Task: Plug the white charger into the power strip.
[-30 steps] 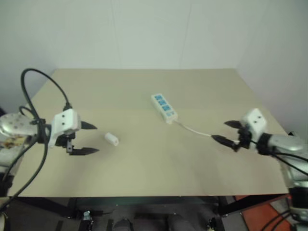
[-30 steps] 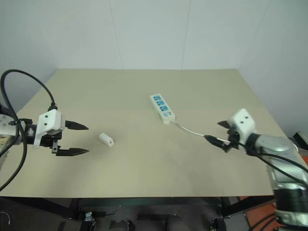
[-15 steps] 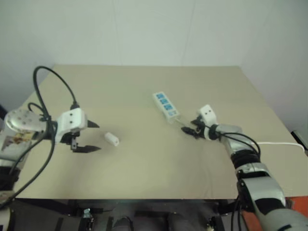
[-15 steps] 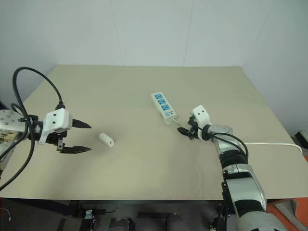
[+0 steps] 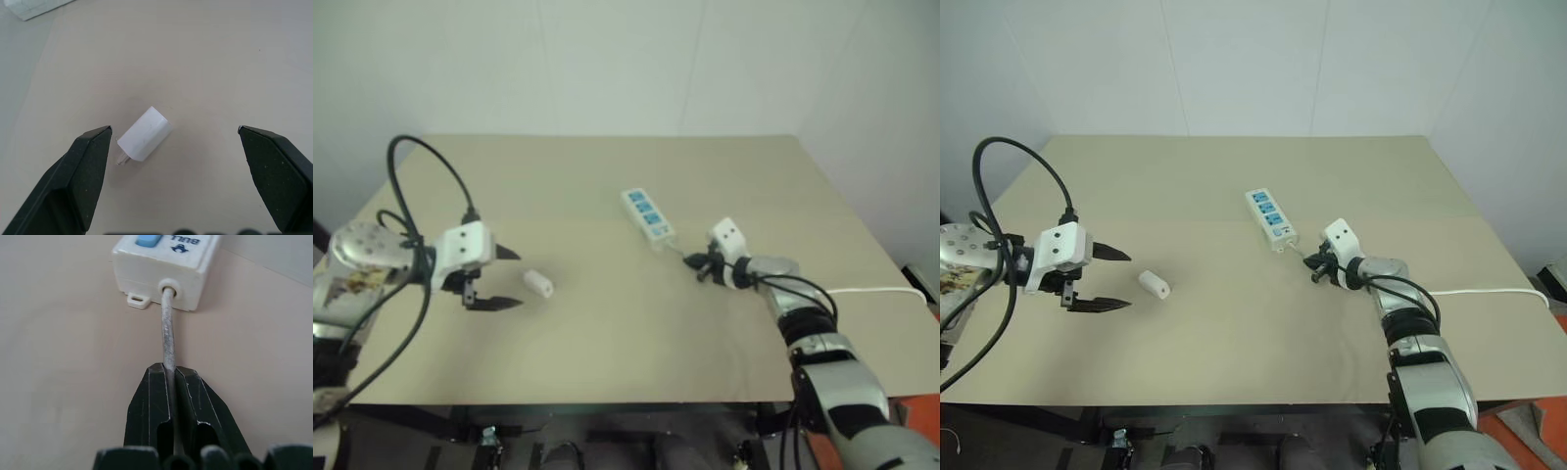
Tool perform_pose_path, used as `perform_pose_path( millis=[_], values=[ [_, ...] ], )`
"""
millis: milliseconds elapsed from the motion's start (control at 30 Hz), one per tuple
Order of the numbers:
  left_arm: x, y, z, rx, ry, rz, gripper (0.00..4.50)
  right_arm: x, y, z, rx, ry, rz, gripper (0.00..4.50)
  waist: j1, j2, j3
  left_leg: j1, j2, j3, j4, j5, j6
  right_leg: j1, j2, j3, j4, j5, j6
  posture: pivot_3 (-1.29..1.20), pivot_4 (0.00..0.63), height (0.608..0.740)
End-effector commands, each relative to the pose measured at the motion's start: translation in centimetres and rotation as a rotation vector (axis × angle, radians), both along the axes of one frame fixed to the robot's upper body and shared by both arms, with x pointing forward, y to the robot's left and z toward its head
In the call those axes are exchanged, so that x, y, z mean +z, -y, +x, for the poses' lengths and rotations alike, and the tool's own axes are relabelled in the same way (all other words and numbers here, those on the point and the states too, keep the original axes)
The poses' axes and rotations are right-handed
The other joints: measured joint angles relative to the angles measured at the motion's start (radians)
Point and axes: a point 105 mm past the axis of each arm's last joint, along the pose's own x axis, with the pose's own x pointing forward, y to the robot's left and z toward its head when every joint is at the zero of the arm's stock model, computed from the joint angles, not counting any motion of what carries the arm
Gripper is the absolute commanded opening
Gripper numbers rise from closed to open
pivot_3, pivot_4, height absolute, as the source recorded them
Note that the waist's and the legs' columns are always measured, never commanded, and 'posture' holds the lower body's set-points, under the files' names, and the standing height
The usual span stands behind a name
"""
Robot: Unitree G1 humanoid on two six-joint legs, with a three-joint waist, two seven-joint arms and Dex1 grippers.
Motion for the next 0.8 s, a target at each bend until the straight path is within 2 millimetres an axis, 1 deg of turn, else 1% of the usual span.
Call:
perform_pose_path(
  millis=[33,133,200,267,300,333,433,533,633,800],
  values=[
    [0.9,0.0,-0.2,-0.011,0.027,0.007,4.5,2.2,2.1,-2.7,0.071,0.089,-0.04,0.01,0.011,0.001,0.0,-0.001,0.0,0.0,0.0,0.0,0.0,0.0,0.0,0.0,0.0,0.0,0.0,0.0,0.15,0.74],
    [0.7,-0.2,-0.3,-0.004,0.025,0.022,4.5,2.3,4.0,-5.1,0.082,0.088,-0.067,0.01,0.023,0.001,0.0,-0.002,-0.001,0.0,0.001,0.0,0.0,0.0,-0.001,0.0,-0.002,-0.001,0.001,0.0,0.15,0.74],
    [0.6,0.1,-0.3,-0.017,0.018,0.016,4.5,2.1,4.9,-6.1,0.065,0.079,-0.088,0.01,0.026,0.001,0.0,-0.001,-0.001,0.0,0.001,0.0,0.0,0.0,-0.001,0.0,0.0,-0.002,0.003,0.0,0.15,0.74],
    [0.4,0.6,-0.1,-0.029,0.014,0.01,4.5,1.6,5.5,-6.5,0.041,0.057,-0.116,0.72,0.023,0.001,0.0,0.001,0.0,0.001,0.002,0.0,0.0,0.001,-0.001,0.0,0.0,-0.004,0.007,0.0,0.15,0.74],
    [0.3,0.7,0.0,-0.033,0.014,0.011,4.5,1.4,5.4,-6.9,0.045,0.043,-0.114,0.99,0.022,0.001,0.0,0.003,0.0,0.001,0.002,0.0,0.0,0.001,0.0,0.001,0.001,-0.005,0.007,0.0,0.15,0.74],
    [0.2,0.8,0.2,-0.037,0.016,0.014,4.5,1.3,5.2,-7.2,0.05,0.032,-0.101,1.28,0.023,0.001,0.0,0.004,0.0,0.001,0.002,0.0,0.0,0.002,0.001,0.002,0.001,-0.005,0.007,0.0,0.15,0.74],
    [0.4,1.1,0.6,-0.046,0.023,0.018,4.5,1.6,4.4,-8.1,0.066,0.043,-0.061,2.39,0.023,0.001,0.0,0.005,0.0,0.0,0.002,0.001,0.001,0.002,0.001,0.002,0.002,-0.004,0.007,0.0,0.15,0.74],
    [0.6,1.1,0.7,-0.056,0.024,0.015,4.5,2.1,3.7,-8.2,0.034,0.087,0.0,3.5,0.024,0.0,0.0,0.004,0.0,0.0,0.002,0.001,0.001,0.002,0.001,0.002,0.002,-0.004,0.007,0.0,0.15,0.74],
    [0.5,0.9,0.8,-0.058,0.02,0.031,4.5,2.6,2.6,-7.8,-0.008,0.12,0.083,4.48,0.023,0.0,0.0,0.003,0.0,0.001,0.002,0.001,0.001,0.002,0.001,0.003,0.001,-0.004,0.007,0.0,0.15,0.74],
    [0.7,0.9,0.8,-0.057,0.009,0.031,4.5,2.8,1.5,-6.4,-0.096,0.152,0.184,4.48,0.026,0.0,0.0,0.002,0.0,0.001,0.002,0.001,0.001,0.001,0.001,0.002,0.001,-0.004,0.007,0.0,0.15,0.74]
  ],
)
